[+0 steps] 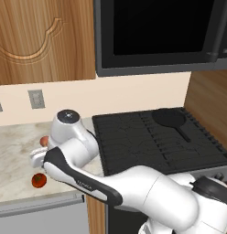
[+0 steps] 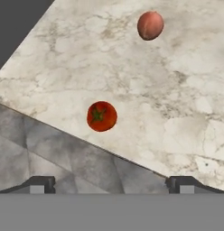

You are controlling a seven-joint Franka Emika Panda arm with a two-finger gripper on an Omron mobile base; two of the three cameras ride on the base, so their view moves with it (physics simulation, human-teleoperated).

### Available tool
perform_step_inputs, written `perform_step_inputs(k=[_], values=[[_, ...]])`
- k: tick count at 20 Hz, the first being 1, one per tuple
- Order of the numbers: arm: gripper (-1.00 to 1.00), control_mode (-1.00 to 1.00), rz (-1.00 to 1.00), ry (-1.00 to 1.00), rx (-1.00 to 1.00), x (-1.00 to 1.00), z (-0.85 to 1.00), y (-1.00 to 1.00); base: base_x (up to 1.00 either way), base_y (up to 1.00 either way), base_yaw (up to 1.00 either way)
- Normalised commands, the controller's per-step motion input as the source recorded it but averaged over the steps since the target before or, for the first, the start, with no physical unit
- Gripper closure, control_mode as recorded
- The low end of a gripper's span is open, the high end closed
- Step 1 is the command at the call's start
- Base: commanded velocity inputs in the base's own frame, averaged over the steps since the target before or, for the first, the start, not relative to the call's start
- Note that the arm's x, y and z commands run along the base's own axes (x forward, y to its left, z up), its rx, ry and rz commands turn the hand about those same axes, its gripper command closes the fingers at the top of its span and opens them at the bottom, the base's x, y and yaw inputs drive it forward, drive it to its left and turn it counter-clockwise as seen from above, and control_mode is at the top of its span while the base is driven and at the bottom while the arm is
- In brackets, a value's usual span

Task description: Place the pan on the rear right burner on the stove. Then place the tomato and the onion in the pan and turn on the rear right burner.

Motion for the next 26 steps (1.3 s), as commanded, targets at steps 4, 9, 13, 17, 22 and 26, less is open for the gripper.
perform_step_inputs(k=[4,9,13,17,22,26], values=[[-1.00,-1.00,-0.04,0.01,0.00,0.12,-0.05,0.00,0.00,0.00,0.00],[-1.00,-1.00,0.00,0.01,0.00,0.20,-0.13,0.04,0.00,0.00,0.00],[-1.00,-1.00,0.00,0.04,0.00,0.10,-0.16,0.01,0.00,0.00,0.00],[-1.00,-1.00,0.00,0.07,0.00,0.02,-0.17,0.05,0.00,0.00,0.00],[-1.00,-1.00,0.00,0.07,0.00,0.02,-0.21,0.13,0.00,0.00,0.00],[-1.00,-1.00,0.00,0.02,0.00,0.18,-0.23,0.20,0.00,0.00,0.00]])
